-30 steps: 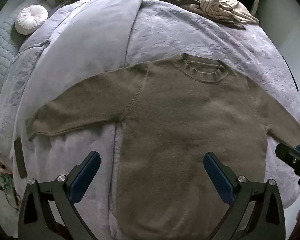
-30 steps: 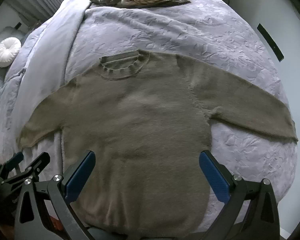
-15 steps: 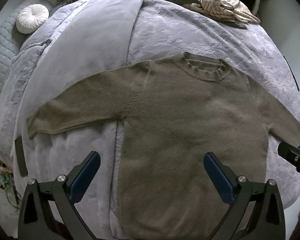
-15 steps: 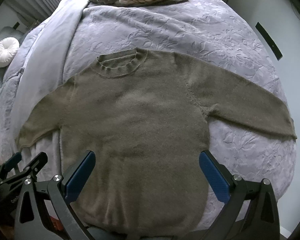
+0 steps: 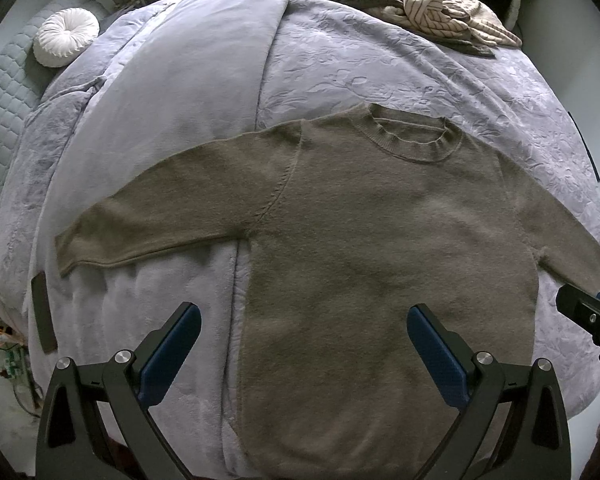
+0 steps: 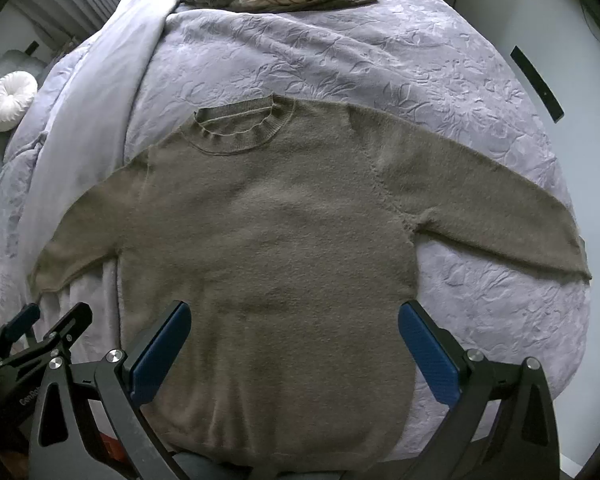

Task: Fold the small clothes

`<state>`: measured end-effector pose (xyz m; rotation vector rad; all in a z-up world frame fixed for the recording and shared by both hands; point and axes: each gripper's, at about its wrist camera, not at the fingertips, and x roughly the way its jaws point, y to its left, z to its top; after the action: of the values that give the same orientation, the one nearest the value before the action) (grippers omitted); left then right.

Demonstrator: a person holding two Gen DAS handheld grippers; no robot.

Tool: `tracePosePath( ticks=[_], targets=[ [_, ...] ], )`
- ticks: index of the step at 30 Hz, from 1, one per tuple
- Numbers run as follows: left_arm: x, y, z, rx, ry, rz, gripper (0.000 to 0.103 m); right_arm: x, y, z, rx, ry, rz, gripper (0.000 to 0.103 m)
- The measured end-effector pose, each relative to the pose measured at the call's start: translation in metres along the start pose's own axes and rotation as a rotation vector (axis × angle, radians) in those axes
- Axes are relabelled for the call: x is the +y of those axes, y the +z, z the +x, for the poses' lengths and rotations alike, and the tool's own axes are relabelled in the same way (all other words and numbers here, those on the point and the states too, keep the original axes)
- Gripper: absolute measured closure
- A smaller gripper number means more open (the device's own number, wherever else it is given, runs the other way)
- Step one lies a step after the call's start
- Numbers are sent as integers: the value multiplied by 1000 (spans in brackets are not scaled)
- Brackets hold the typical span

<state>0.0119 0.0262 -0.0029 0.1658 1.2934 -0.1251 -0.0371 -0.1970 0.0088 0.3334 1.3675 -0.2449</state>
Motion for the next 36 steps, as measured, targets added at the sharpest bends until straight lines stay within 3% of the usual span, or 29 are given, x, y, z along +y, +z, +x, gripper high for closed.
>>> tracePosePath(
  ticks=[36],
  targets=[
    [9, 6, 4, 10, 5, -12, 0, 1, 3, 0, 8, -12, -1, 0]
  ],
)
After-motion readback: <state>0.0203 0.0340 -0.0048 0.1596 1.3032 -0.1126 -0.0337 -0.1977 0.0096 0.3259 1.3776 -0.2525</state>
